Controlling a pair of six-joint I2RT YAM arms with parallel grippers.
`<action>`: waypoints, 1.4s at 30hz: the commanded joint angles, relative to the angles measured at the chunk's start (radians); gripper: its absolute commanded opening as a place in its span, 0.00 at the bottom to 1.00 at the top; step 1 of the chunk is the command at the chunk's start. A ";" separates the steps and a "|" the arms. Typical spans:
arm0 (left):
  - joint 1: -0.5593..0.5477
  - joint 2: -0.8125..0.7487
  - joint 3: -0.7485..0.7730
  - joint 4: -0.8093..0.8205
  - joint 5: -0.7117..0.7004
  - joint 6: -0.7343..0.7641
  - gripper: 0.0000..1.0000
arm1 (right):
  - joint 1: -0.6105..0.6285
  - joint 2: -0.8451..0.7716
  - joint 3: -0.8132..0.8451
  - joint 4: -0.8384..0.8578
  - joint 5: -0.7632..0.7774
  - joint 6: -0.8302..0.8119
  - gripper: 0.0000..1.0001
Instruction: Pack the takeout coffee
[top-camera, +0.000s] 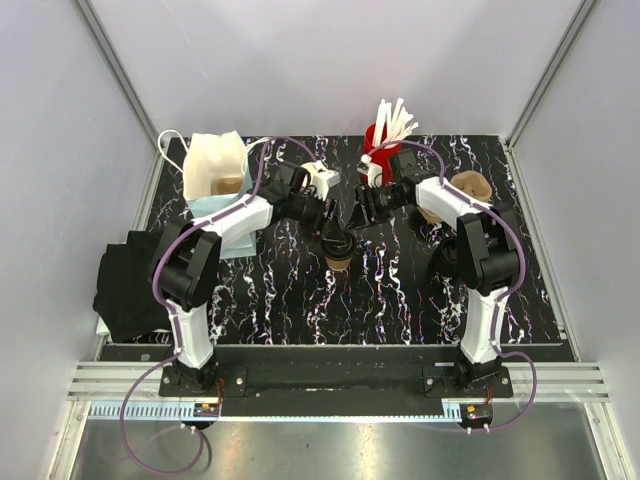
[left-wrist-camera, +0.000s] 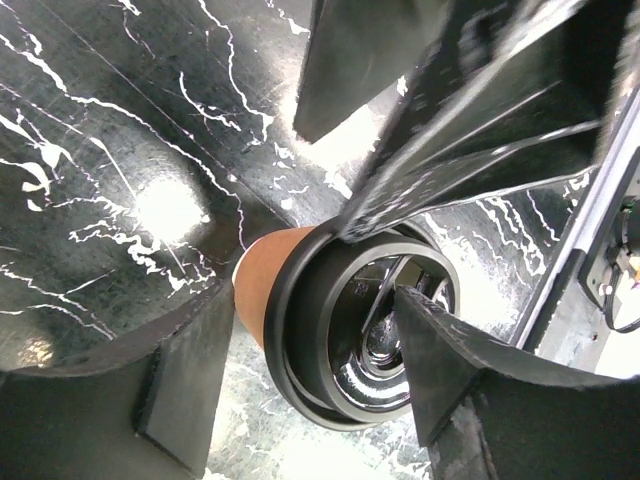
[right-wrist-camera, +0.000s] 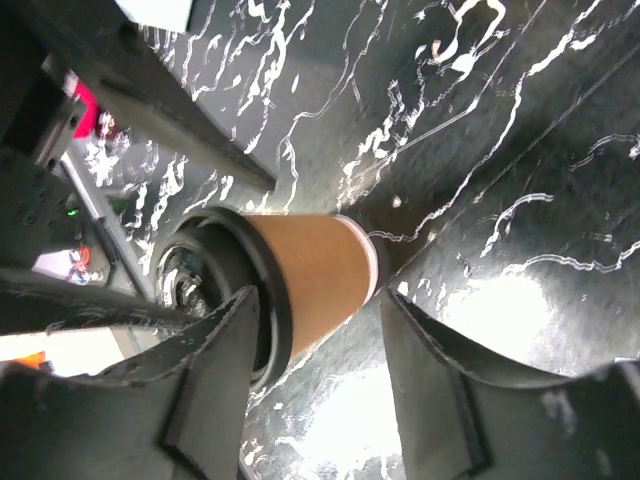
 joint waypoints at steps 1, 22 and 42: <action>0.003 -0.022 0.048 -0.080 -0.086 0.069 0.70 | -0.023 -0.092 0.072 -0.081 -0.060 -0.018 0.60; 0.055 -0.218 0.059 -0.289 -0.031 0.293 0.99 | -0.038 -0.281 -0.048 -0.103 0.101 -0.167 0.61; 0.003 -0.182 -0.112 -0.226 -0.107 0.335 0.99 | -0.038 -0.014 0.098 -0.049 -0.025 0.019 0.57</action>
